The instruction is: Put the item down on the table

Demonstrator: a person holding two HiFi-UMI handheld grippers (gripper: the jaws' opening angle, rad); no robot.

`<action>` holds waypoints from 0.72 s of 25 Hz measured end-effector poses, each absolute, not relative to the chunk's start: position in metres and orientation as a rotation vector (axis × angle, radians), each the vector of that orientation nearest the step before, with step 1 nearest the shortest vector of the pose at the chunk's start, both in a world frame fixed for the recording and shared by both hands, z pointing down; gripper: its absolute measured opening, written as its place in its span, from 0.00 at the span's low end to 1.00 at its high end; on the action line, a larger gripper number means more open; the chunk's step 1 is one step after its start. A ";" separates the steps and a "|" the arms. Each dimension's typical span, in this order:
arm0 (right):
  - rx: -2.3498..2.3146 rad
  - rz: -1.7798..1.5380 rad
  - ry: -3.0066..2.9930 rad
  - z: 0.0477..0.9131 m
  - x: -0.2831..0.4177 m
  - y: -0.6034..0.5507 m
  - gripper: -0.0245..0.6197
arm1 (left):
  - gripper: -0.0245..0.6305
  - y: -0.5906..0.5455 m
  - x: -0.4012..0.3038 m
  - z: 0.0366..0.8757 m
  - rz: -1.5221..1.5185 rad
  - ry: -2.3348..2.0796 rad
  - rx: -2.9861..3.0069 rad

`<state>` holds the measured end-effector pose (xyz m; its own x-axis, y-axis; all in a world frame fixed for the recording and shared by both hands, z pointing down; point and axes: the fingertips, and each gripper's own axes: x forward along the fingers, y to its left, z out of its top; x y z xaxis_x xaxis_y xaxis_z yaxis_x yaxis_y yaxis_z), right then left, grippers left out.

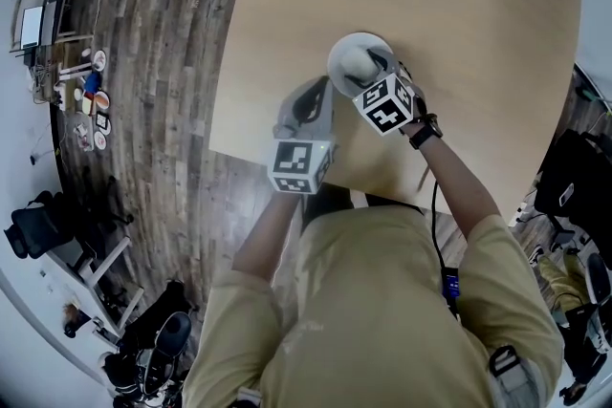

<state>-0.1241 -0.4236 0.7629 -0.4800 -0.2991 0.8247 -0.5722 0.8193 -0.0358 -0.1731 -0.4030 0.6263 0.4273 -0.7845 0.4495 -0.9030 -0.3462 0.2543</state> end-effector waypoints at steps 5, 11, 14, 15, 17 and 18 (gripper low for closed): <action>0.617 0.370 -2.079 0.761 -0.124 -0.418 0.58 | 0.04 -0.398 -0.175 0.617 0.348 -1.473 2.201; 0.727 0.400 -2.201 0.703 -0.116 -0.415 0.56 | 0.04 -0.395 -0.179 0.581 0.263 -1.536 2.159; 0.827 0.430 -2.295 0.654 -0.108 -0.406 0.52 | 0.04 -0.392 -0.177 0.547 0.180 -1.587 2.156; 0.863 0.434 -2.330 0.635 -0.104 -0.403 0.51 | 0.04 -0.390 -0.175 0.534 0.154 -1.603 2.165; 0.942 0.417 -2.396 0.597 -0.093 -0.398 0.48 | 0.04 -0.386 -0.170 0.510 0.107 -1.629 2.181; 0.983 0.404 -2.425 0.577 -0.087 -0.395 0.46 | 0.04 -0.385 -0.166 0.499 0.088 -1.641 2.191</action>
<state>-0.0867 -0.3950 0.5767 -0.6217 -0.5668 0.5405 -0.7115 0.6972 -0.0872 -0.1658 -0.3848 0.4986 0.3085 -0.9077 0.2845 -0.9329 -0.2304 0.2766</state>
